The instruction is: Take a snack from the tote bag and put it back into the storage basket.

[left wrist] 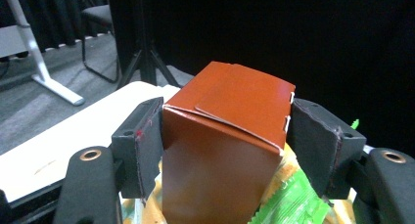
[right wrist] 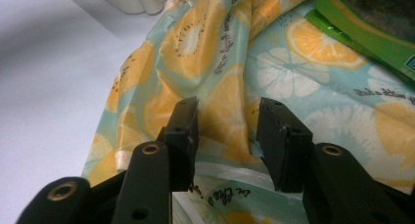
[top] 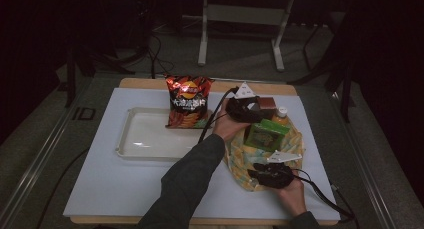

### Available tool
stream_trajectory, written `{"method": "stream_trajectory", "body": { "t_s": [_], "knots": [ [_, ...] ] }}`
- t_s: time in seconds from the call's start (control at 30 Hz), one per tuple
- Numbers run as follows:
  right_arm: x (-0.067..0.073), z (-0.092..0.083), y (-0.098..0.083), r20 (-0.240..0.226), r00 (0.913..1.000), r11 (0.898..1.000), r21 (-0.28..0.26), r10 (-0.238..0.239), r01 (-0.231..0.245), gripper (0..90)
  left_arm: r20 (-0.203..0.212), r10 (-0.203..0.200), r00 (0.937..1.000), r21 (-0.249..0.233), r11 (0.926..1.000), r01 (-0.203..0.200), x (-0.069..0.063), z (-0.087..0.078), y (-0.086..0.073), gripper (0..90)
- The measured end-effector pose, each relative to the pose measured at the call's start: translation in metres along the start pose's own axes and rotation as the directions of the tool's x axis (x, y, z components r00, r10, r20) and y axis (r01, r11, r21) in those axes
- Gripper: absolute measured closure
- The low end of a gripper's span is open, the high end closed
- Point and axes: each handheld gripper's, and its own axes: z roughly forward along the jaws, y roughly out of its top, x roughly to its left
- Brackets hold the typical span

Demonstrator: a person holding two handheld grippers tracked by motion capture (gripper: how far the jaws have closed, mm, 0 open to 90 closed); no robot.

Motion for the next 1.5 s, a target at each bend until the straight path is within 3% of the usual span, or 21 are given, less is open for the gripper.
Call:
{"method": "stream_trajectory", "body": {
  "t_s": [0.17, 0.53, 0.77, 0.9, 1.0, 1.17, 1.5],
  "knots": [
    [0.0, 0.0, 0.0, -0.003, 1.0, 1.0, 0.002, 0.004, -0.004, 59.4, 0.014, 0.02, 0.9997, 0.023, 0.9995, -0.02, 0.002, 0.005, 0.005, 30.5],
    [0.0, 0.0, 0.0, -0.007, 1.0, 1.0, 0.003, 0.005, -0.005, 59.0, 0.01, 0.001, 1.0, 0.039, 0.9992, -0.002, 0.005, 0.015, 0.006, 27.6],
    [0.0, 0.0, -0.001, -0.006, 1.0, 1.0, 0.004, 0.004, -0.004, 58.8, -0.028, 0.004, 0.9996, 0.026, 0.9997, -0.003, 0.005, 0.005, 0.002, 34.3],
    [0.0, 0.001, -0.001, -0.006, 1.0, 1.0, 0.005, 0.006, -0.006, 58.6, -0.021, -0.009, 0.9997, 0.018, 0.9998, 0.009, 0.007, -0.003, -0.001, 37.7],
    [-0.001, 0.002, -0.001, -0.008, 1.0, 1.0, 0.004, 0.005, -0.005, 58.0, 0.008, -0.021, 0.9998, 0.008, 0.9998, 0.021, 0.009, -0.006, -0.003, 38.8],
    [-0.001, 0.002, -0.001, -0.008, 0.9999, 1.0, 0.001, 0.009, -0.009, 57.5, 0.038, -0.032, 0.9988, -0.001, 0.9995, 0.032, 0.01, -0.001, -0.002, 35.5],
    [-0.001, 0.001, -0.001, -0.012, 0.9999, 1.0, 0.0, 0.006, -0.006, 57.4, 0.022, -0.027, 0.9994, 0.037, 0.999, 0.026, 0.011, 0.013, 0.001, 28.5]
  ]
}}
